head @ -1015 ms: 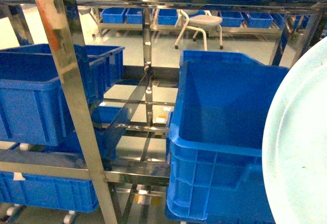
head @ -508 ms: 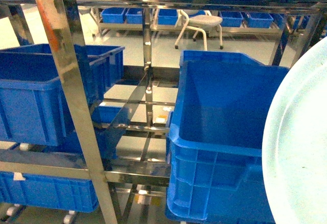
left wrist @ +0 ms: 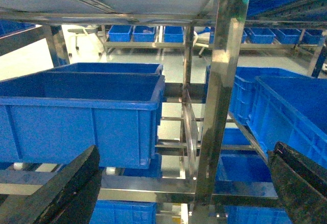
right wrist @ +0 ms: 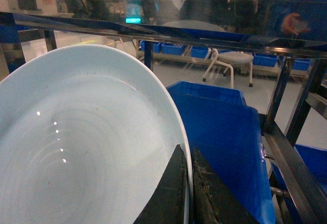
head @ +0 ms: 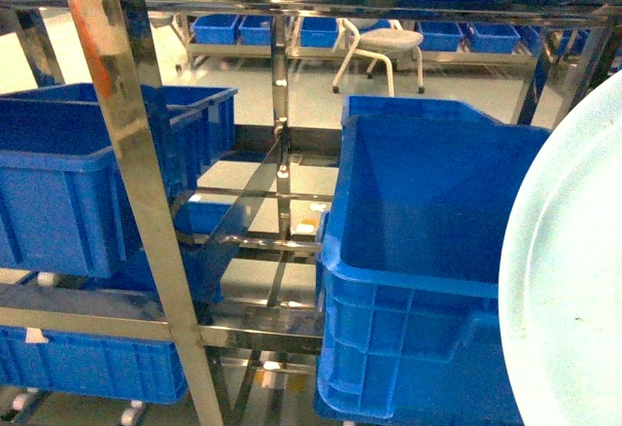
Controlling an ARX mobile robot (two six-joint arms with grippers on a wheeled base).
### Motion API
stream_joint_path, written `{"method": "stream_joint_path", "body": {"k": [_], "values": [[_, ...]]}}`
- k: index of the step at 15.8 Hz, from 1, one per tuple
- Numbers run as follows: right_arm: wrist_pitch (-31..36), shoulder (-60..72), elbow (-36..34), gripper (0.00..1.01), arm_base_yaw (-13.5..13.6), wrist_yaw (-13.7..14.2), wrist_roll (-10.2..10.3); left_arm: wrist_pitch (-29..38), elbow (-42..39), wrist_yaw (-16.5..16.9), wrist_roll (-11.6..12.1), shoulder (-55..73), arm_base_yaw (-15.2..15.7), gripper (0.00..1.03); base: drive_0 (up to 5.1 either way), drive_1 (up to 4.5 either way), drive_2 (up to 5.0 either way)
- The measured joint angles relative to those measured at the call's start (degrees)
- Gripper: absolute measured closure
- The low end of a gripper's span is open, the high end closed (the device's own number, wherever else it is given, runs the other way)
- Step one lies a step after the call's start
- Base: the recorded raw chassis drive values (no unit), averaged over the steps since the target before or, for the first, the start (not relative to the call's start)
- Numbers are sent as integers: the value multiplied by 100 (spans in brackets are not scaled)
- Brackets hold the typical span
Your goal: Place blue tray on left shelf second layer neatly
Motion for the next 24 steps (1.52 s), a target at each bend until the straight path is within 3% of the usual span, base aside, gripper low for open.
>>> {"method": "stream_joint_path", "body": {"k": [3, 9, 13, 18, 24], "values": [[291, 146, 0, 99, 0, 22, -2, 0, 0, 0, 0, 0, 0, 5, 0, 0, 0], [1091, 1088, 0, 99, 297, 227, -107, 0, 0, 0, 0, 0, 0, 5, 0, 0, 0], [2076, 2164, 31, 99, 374, 260, -131, 0, 0, 0, 0, 0, 0, 5, 0, 0, 0], [3359, 3816, 442, 99, 15, 15, -149, 0, 0, 0, 0, 0, 0, 5, 0, 0, 0], [4273, 5289, 887, 99, -271, -321, -175, 0, 0, 0, 0, 0, 0, 5, 0, 0, 0]]}}
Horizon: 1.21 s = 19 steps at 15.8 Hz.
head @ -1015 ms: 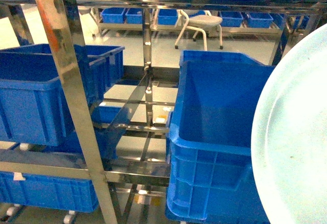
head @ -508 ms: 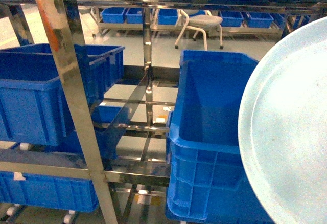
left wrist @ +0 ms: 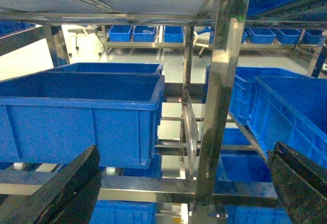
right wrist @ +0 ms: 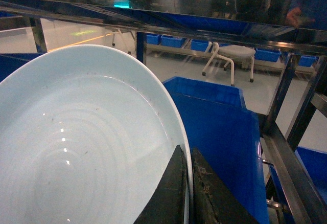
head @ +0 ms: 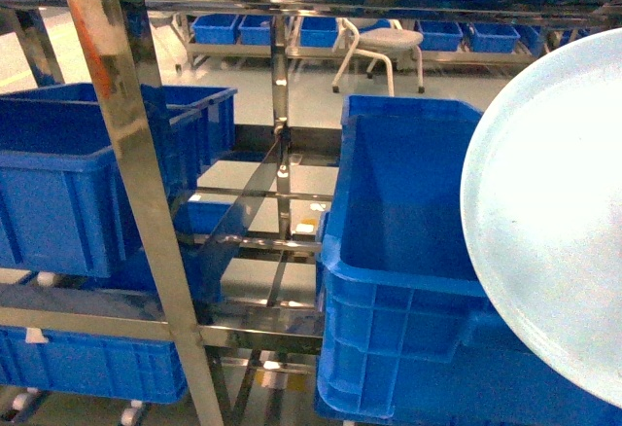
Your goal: Place blue tray on left shelf second layer neatly
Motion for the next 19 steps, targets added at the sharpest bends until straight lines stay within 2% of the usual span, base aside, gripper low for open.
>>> {"method": "stream_joint_path", "body": {"k": [5, 12, 19], "values": [[577, 1279, 623, 99, -79, -111, -87, 0, 0, -2, 0, 0, 0, 5, 0, 0, 0], [673, 2339, 1499, 99, -251, -160, -199, 2, 0, -2, 0, 0, 0, 5, 0, 0, 0], [750, 3436, 2518, 99, 59, -70, -546, 2, 0, 0, 0, 0, 0, 5, 0, 0, 0]]}}
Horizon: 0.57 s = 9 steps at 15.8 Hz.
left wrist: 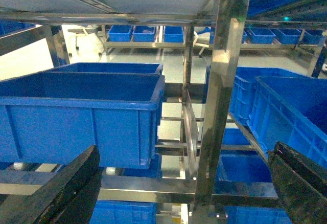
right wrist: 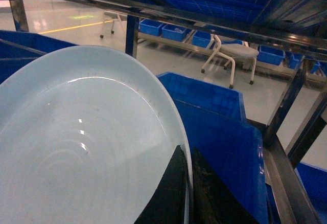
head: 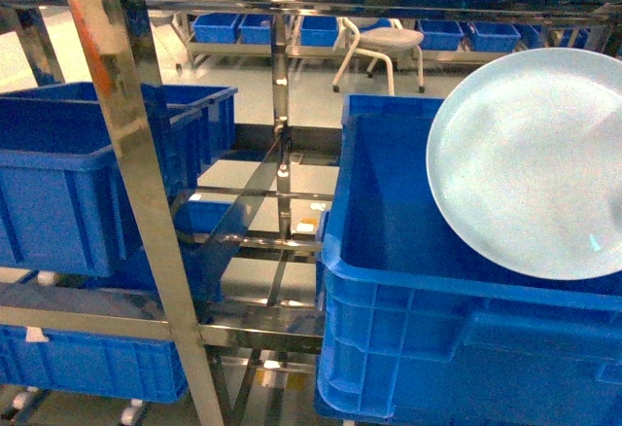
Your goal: Place blue tray on left shelf second layer neatly
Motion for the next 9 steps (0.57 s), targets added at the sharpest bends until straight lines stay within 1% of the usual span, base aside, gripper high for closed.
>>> {"method": "stream_joint_path", "body": {"k": [4, 7, 9], "values": [[-223, 697, 671, 99, 105, 17, -260, 0, 0, -2, 0, 0, 0, 5, 0, 0, 0], [-345, 990, 933, 99, 101, 114, -319, -2, 0, 0, 0, 0, 0, 5, 0, 0, 0], [-415, 1279, 1115, 99, 103, 129, -402, -2, 0, 0, 0, 0, 0, 5, 0, 0, 0]]}}
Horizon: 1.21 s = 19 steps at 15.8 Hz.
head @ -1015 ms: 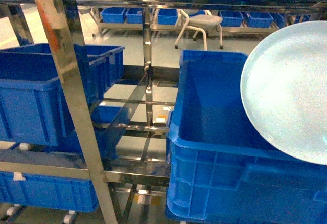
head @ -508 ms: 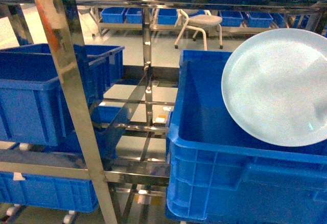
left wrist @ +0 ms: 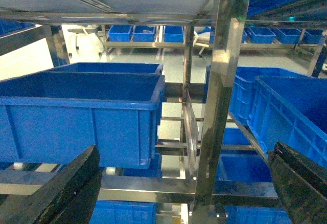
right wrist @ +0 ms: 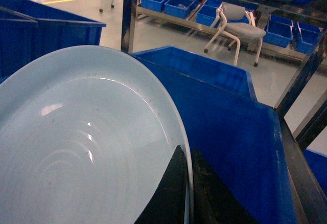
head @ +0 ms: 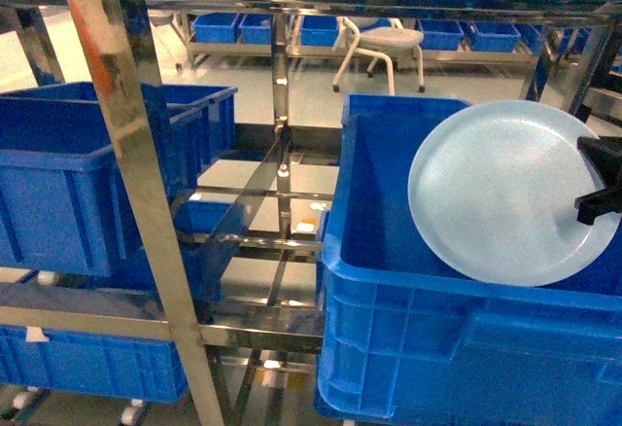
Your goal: Place blue tray on left shelf second layer neatly
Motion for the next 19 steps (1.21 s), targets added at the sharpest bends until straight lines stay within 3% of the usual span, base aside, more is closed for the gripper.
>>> {"method": "stream_joint_path", "body": {"k": [6, 11, 16, 19], "values": [[-229, 442, 369, 98, -52, 33, -105, 2, 0, 0, 0, 0, 0, 5, 0, 0, 0], [-348, 330, 474, 51, -79, -87, 149, 2, 0, 0, 0, 0, 0, 5, 0, 0, 0], [-13, -514, -363, 1, 2, -195, 529, 2, 0, 0, 0, 0, 0, 5, 0, 0, 0], [81, -1080, -1110, 3, 70, -251, 570, 2, 0, 0, 0, 0, 0, 5, 0, 0, 0]]}}
